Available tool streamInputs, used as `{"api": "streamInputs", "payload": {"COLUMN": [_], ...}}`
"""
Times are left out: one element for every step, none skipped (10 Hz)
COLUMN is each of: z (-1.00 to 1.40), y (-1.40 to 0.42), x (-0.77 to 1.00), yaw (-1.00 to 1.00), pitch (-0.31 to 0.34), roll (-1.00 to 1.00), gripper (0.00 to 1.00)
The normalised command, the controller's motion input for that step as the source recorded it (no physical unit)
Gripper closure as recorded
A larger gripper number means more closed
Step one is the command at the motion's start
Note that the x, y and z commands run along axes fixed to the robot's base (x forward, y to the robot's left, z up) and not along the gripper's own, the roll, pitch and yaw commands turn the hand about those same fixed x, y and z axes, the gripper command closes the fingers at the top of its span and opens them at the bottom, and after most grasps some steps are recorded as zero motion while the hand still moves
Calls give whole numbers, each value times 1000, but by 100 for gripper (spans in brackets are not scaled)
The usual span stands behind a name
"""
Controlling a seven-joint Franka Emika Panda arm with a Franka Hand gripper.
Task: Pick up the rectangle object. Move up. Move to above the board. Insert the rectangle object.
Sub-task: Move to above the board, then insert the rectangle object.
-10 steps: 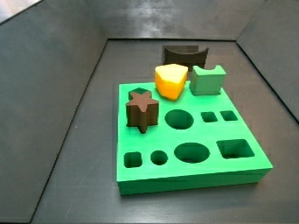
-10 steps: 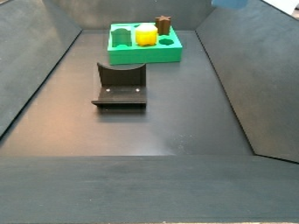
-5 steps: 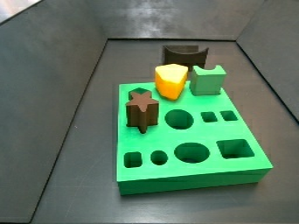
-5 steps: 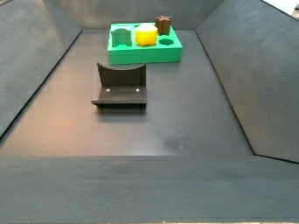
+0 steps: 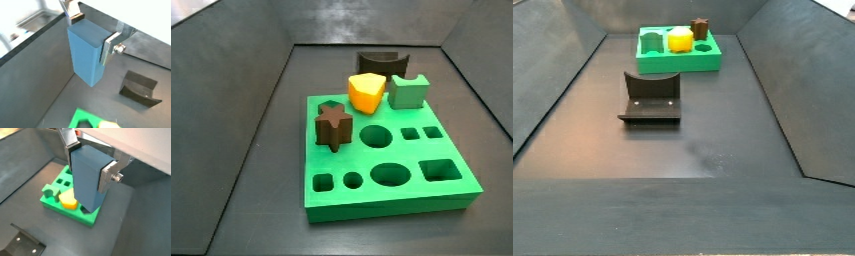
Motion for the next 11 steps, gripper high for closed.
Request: {"api": "streamInputs", "payload": {"z": [87,96,87,66,47,35,0,-189,-254,-311,-317], "y": [-1000,-1000,-865,-570,-339,-208,-17,-143,-226,-274,-280], "x": [370,386,362,272,187,119,0,14,211,343,420], "yaw": [840,579,306,164,84,50,0,0,0,29,69], "pitch": [182,174,150,130,107,79,0,0,0,0,0], "roll": [44,40,48,60,67,69,0,-16,-53,-51,-73], "gripper": [100,100,100,100,100,100,100,100,100,100,100]}}
